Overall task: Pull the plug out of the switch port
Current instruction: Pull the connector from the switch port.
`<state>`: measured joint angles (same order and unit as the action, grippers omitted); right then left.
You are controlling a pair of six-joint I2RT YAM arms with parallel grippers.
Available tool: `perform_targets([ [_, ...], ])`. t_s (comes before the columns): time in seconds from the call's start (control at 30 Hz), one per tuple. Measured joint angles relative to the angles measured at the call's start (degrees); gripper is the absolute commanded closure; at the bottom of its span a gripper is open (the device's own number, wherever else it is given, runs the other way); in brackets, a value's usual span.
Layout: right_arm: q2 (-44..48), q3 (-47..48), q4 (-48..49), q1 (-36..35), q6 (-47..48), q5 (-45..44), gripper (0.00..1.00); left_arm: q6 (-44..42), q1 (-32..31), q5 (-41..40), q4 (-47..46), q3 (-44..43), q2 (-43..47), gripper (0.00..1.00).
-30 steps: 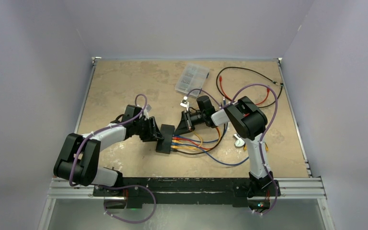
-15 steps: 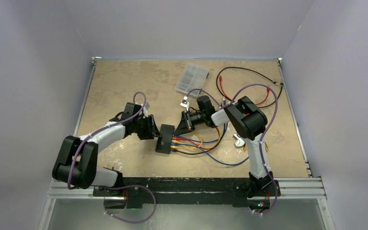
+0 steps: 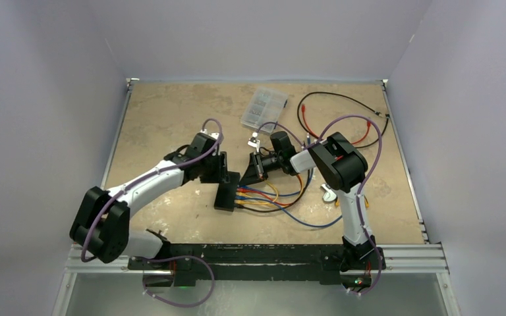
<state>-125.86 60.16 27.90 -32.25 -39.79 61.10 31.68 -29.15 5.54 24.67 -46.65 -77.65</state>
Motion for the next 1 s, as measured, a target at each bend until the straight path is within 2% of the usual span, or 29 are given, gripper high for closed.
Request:
perform_targets([
  [0.33,0.04,0.28,-1.07,-0.04,0.5,-0.13,1.0,0.0,-12.83,-11.85,5.57,-6.67,-7.8,0.53],
  [0.63,0.26,0.35,-1.79,-0.17,1.36,-0.55,1.0,0.24,-19.96,-20.33,9.35,-10.64,-14.29,0.52],
  [0.8,0.31,0.35,-1.9,-0.2,1.46,-0.66,1.0,0.66,-21.59,-25.42,11.76,-11.52,-15.87,0.58],
  [1.0,0.61,0.33,-2.69,-0.33,1.84,-1.6,1.0,2.21,-22.64,-27.32,12.04,-12.17,-16.65,0.73],
])
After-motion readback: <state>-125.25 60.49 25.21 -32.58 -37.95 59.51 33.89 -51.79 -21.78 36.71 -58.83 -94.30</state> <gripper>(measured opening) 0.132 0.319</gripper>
